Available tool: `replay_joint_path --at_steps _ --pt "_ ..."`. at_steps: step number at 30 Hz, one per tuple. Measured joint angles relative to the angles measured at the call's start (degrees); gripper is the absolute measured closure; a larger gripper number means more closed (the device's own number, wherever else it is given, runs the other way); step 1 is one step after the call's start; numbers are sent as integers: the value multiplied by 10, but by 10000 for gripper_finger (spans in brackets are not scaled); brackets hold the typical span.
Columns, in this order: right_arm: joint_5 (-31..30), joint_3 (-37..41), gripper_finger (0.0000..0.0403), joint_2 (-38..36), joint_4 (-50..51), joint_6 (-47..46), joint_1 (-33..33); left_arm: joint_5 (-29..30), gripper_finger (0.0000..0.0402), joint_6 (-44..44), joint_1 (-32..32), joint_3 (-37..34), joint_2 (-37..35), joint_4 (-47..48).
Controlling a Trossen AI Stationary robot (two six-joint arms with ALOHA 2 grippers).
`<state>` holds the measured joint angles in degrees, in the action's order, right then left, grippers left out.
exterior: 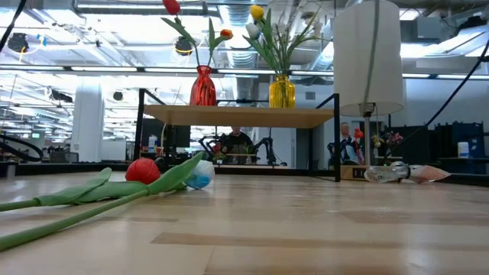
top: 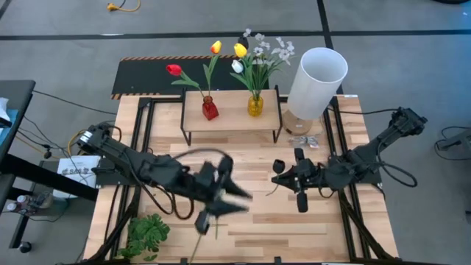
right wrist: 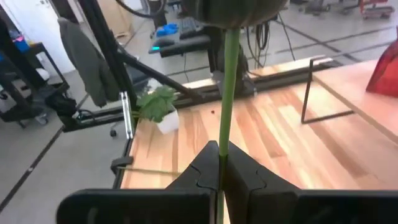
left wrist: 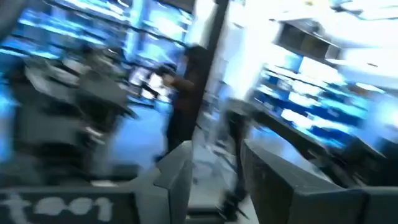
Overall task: Pick and place flowers into a vace then onto a shelf
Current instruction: Put the black tulip into the red flower vase
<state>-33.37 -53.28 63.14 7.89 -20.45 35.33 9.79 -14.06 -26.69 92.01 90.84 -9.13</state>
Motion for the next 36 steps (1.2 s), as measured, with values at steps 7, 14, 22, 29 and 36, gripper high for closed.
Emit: replay_joint_path --at_steps 7,14,22,29,36 --pt "-2 -1 402 -9 13 -6 17 1 304 -62 -25 -88 58 -105" --pt "-12 -1 403 -37 26 -6 34 59 333 -40 -59 -155 137 -417" --pt "-15 -1 403 -55 33 -7 44 409 359 96 -80 -126 217 -482" --pt "-73 -1 403 -55 46 -21 39 703 371 293 -68 -82 218 -483" --pt "-119 -1 403 -48 5 -18 -25 727 374 341 -48 -65 217 -425"
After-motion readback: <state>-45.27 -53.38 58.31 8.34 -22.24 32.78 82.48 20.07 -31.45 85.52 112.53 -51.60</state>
